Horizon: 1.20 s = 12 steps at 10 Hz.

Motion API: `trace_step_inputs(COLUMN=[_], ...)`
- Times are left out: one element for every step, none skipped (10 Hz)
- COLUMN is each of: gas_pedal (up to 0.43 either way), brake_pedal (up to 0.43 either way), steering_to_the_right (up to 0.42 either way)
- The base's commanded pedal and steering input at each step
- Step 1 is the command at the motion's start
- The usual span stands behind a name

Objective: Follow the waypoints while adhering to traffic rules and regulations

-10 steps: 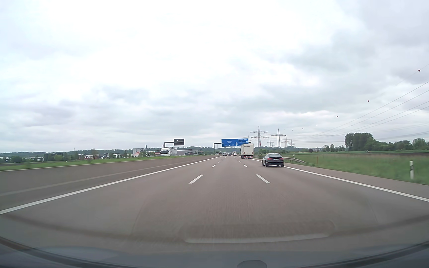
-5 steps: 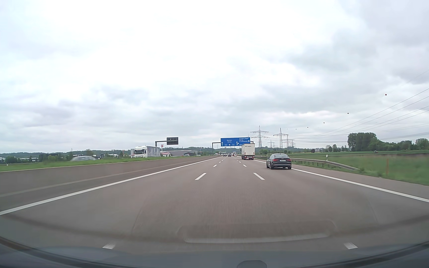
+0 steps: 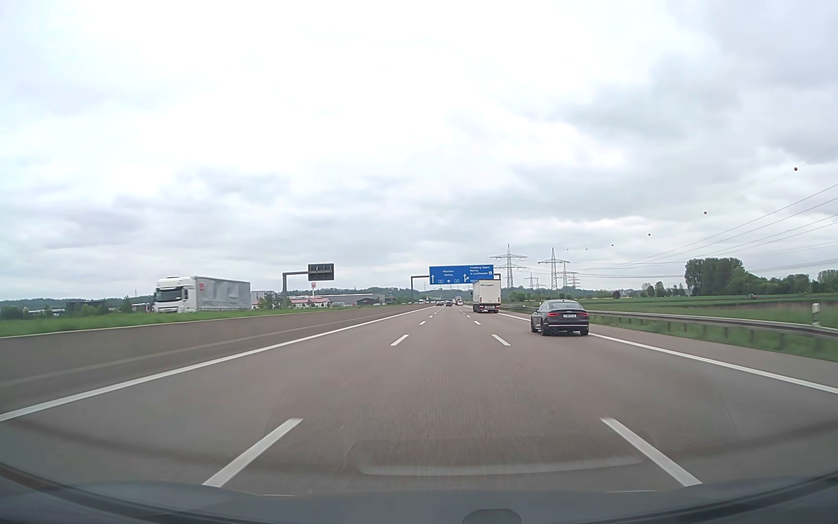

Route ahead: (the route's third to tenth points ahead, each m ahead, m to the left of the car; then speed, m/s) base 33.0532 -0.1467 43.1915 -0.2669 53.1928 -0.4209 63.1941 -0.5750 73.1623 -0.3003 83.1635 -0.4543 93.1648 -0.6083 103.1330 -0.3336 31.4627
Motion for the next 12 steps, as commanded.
trace_step_inputs(gas_pedal=[0.260, 0.260, 0.260, 0.248, 0.248, 0.248, 0.248, 0.248, 0.248, 0.248, 0.248, 0.248], brake_pedal=[0.000, 0.000, 0.000, 0.000, 0.000, 0.000, 0.000, 0.000, 0.000, 0.000, 0.000, 0.000], steering_to_the_right=[-0.001, -0.001, -0.001, -0.001, -0.001, -0.001, -0.001, -0.001, -0.001, -0.001, -0.001, -0.001])
